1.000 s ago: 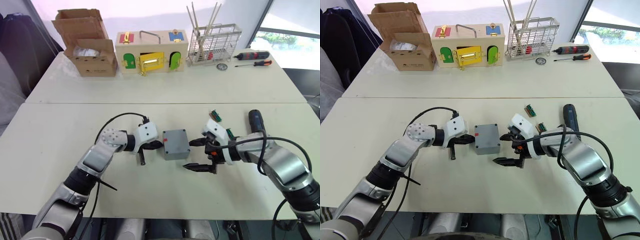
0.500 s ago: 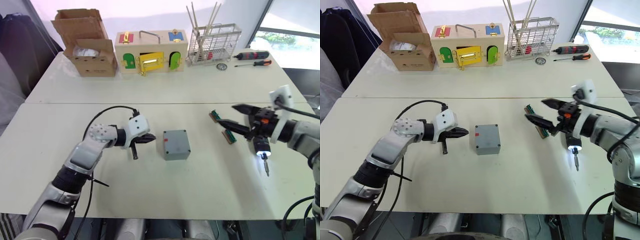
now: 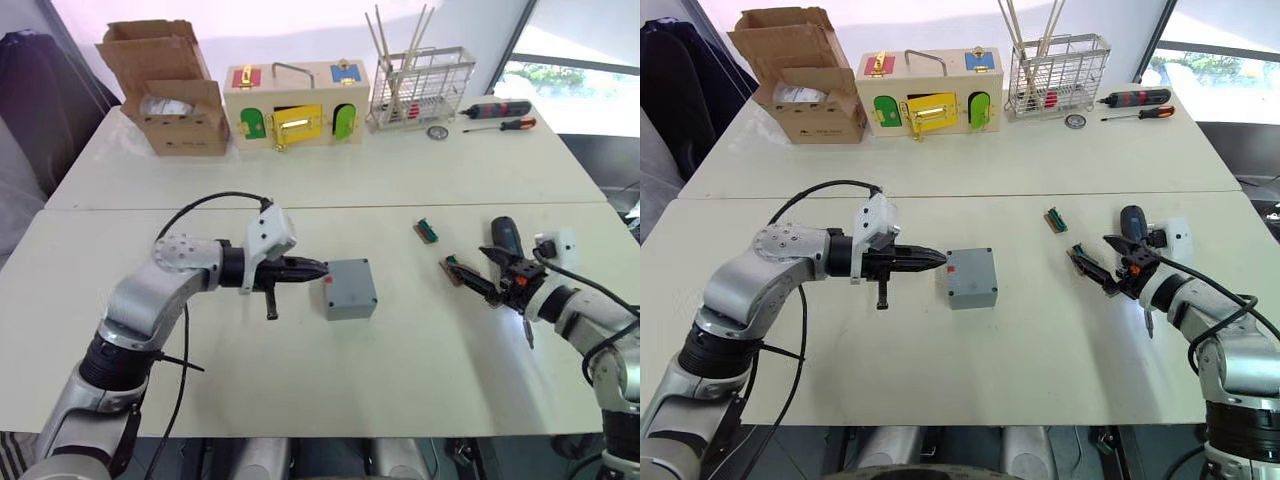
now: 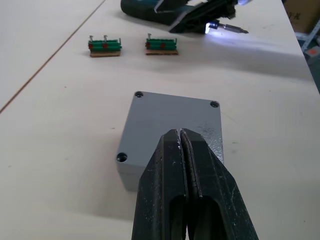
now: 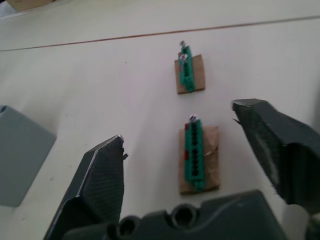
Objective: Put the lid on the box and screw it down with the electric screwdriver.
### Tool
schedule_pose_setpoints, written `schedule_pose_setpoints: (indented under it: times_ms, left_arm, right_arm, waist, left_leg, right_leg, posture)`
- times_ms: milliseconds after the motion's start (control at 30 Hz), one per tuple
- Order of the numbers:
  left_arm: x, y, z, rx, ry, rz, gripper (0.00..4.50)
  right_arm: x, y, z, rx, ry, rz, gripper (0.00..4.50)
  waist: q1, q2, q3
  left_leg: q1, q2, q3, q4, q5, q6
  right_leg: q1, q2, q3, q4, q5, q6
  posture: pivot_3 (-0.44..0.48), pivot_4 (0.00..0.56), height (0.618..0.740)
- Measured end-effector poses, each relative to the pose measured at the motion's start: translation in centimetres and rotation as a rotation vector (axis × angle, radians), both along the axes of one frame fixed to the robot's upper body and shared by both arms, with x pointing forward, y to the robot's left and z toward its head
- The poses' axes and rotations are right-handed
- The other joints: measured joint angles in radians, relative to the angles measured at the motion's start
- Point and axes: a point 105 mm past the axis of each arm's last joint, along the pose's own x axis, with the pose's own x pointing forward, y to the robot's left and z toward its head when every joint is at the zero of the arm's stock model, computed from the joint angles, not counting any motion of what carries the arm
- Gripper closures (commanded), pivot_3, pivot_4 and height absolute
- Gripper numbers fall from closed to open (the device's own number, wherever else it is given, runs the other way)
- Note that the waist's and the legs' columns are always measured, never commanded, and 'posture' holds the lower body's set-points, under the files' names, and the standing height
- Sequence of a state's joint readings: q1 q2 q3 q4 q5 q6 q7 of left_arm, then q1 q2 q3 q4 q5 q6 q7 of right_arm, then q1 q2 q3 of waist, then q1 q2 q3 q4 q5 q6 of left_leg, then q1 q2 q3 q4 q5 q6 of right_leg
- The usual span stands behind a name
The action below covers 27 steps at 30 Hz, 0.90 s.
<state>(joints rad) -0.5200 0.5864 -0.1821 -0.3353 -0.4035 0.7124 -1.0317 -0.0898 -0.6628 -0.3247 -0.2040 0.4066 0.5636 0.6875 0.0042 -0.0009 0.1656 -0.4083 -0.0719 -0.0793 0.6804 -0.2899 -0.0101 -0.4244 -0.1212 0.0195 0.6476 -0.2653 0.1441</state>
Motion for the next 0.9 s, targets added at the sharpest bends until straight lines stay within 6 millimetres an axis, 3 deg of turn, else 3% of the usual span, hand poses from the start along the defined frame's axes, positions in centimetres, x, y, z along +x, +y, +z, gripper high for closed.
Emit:
schedule_pose_setpoints:
  times_ms: [200,333,800,900]
  left_arm:
    - [0.1,-0.1,-0.1,0.001,-0.002,0.015,4.5]
    - [0.1,-0.3,-0.3,0.006,0.001,0.015,4.5]
    - [0.2,-0.1,-0.7,0.008,0.004,0.04,4.5]
    - [0.2,-0.1,-0.6,0.009,0.001,0.037,4.5]
  right_arm:
    - [0.9,0.7,-1.3,-0.011,0.031,-0.006,1.36]
    - [1.4,0.8,-1.8,-0.008,0.038,-0.005,2.48]
    - [1.8,0.6,-2.2,-0.014,0.041,-0.021,2.48]
    - [2.0,0.5,-2.0,-0.015,0.03,-0.027,3.73]
  waist:
    - [0.007,0.0,0.0]
    - [0.007,0.0,0.0]
    - [0.006,0.0,0.0]
    - [0.006,0.0,0.0]
  left_leg:
    - [0.0,0.0,0.0,0.0,0.0,0.0]
    - [0.0,0.0,0.0,0.0,0.0,0.0]
    - [0.0,0.0,0.0,0.0,0.0,0.0]
    - [0.0,0.0,0.0,0.0,0.0,0.0]
  right_leg:
    - [0.0,0.0,0.0,0.0,0.0,0.0]
    - [0.0,0.0,0.0,-0.001,0.0,0.0]
    - [0.0,0.0,0.0,-0.001,0.0,0.0]
    - [0.0,0.0,0.0,-0.001,0.0,0.0]
  posture:
    - [0.0,0.15,0.73]
    - [0.0,0.15,0.73]
    - [0.0,0.15,0.73]
    - [0.0,0.15,0.73]
